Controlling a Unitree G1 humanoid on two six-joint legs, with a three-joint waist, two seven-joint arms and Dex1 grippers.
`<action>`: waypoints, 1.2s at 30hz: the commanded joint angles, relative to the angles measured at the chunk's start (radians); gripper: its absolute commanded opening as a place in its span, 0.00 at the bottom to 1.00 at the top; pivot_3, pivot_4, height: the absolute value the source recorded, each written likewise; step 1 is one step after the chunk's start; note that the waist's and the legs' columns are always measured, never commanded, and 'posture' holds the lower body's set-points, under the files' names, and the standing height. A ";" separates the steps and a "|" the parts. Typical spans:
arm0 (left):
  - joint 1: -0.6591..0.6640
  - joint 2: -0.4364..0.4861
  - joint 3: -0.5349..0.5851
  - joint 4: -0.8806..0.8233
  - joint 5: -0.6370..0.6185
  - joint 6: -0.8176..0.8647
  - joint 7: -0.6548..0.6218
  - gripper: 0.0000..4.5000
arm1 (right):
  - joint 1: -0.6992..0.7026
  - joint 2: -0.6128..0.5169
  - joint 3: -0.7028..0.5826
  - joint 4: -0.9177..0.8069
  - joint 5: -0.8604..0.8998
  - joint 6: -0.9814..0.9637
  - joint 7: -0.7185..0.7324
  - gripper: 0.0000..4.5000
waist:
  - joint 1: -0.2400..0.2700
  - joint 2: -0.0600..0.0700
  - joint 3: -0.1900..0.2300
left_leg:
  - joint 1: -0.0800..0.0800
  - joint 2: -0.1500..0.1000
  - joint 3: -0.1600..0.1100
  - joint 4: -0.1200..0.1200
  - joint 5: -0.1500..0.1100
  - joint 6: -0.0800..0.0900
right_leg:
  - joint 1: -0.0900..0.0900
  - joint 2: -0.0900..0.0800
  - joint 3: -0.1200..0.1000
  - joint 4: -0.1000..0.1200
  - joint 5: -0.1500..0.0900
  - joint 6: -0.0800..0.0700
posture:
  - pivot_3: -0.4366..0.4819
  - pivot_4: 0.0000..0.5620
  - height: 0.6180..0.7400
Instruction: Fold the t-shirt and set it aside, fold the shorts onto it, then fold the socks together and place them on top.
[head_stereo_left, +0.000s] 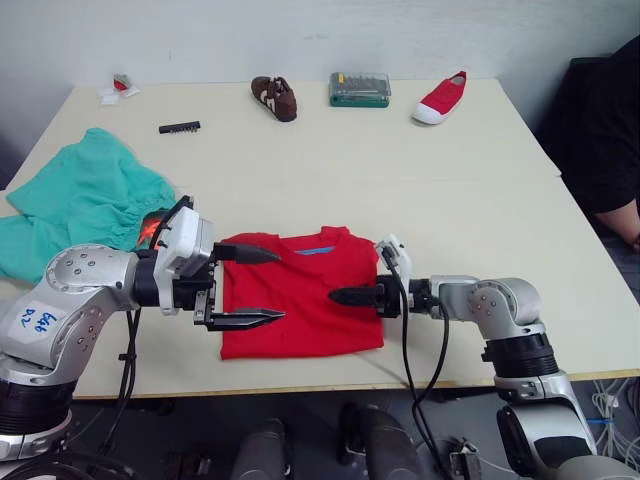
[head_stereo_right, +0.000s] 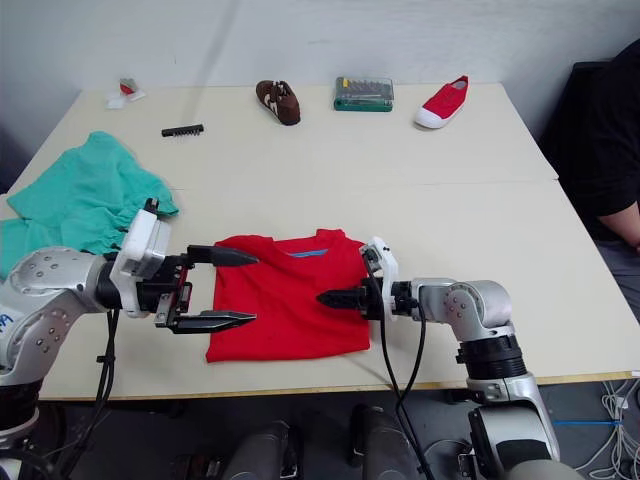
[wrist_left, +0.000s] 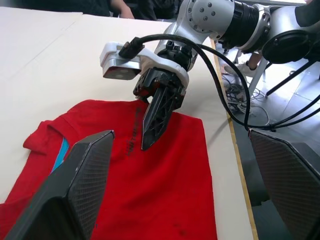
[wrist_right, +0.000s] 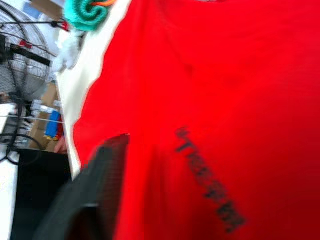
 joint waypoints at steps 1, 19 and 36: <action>-0.021 -0.008 -0.014 0.005 0.010 -0.028 -0.004 1.00 | 0.030 -0.031 0.020 -0.049 -0.013 0.011 0.008 0.31 | 0.000 0.000 0.000 | 0.000 0.000 0.000 0.000 0.000 0.000 | 0.000 0.000 0.000 0.000 0.000 0.000 | 0.48 0.27 1.00; -0.108 -0.058 -0.108 0.110 0.072 -0.113 -0.050 1.00 | 0.146 -0.438 -0.217 -0.125 0.005 0.044 0.086 0.01 | 0.039 0.002 0.001 | -0.012 -0.004 0.003 0.003 -0.003 0.006 | -0.007 -0.003 0.001 -0.008 0.004 0.006 | 0.48 0.27 1.00; -0.147 -0.111 -0.153 0.200 0.119 -0.178 -0.106 1.00 | 0.454 -0.750 -0.395 0.271 -0.225 -0.323 0.268 0.18 | 0.024 0.003 0.002 | -0.009 0.000 0.015 0.002 -0.002 0.010 | -0.004 0.002 0.007 -0.023 0.014 0.012 | 0.48 0.27 1.00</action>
